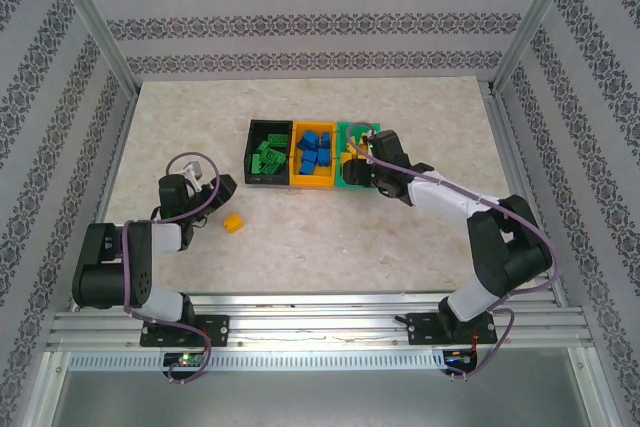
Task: Sort the legos into containers by color
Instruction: Pick up the lego from the middle-left of the table.
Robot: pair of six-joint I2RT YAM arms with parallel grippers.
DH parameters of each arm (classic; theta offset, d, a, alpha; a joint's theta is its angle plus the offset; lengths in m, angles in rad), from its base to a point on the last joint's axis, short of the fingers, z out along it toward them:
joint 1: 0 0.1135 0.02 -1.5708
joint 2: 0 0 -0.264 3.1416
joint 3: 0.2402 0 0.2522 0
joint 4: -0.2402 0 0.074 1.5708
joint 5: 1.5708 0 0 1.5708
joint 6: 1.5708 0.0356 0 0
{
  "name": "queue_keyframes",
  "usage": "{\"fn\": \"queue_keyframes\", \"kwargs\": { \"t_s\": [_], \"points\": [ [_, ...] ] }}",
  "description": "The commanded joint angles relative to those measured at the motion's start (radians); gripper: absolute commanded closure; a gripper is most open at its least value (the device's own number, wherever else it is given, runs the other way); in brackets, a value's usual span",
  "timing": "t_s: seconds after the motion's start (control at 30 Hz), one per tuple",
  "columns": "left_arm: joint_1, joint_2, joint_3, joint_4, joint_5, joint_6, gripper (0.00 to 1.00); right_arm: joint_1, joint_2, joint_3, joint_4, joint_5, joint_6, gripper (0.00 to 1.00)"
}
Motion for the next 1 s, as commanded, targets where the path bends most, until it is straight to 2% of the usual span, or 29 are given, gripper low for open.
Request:
{"fn": "queue_keyframes", "kwargs": {
  "t_s": [0.0, 0.33, 0.47, 0.63, 0.8, 0.97],
  "points": [
    [0.012, 0.012, -0.010, 0.073, 0.030, -0.017, 0.36, -0.002, -0.041, -0.035, 0.012, 0.041, -0.034, 0.39],
    [0.010, -0.022, -0.005, 0.022, 0.002, 0.019, 0.35, -0.010, -0.028, -0.050, 0.029, 0.032, -0.080, 0.38],
    [0.010, -0.048, 0.024, -0.062, 0.004, 0.032, 0.34, -0.019, -0.029, -0.050, 0.020, 0.025, -0.121, 0.38],
    [-0.002, -0.137, 0.138, -0.497, -0.045, 0.131, 0.34, -0.034, -0.024, -0.066, 0.058, 0.010, -0.168, 0.37],
    [-0.011, -0.290, 0.118, -0.701, -0.109, 0.111, 0.33, -0.041, -0.016, -0.132, 0.157, 0.007, -0.183, 0.37],
    [-0.079, -0.385, 0.153, -0.949, -0.233, 0.060, 0.33, -0.042, -0.030, -0.149, 0.185, -0.041, -0.159, 0.37]
  ]
}}
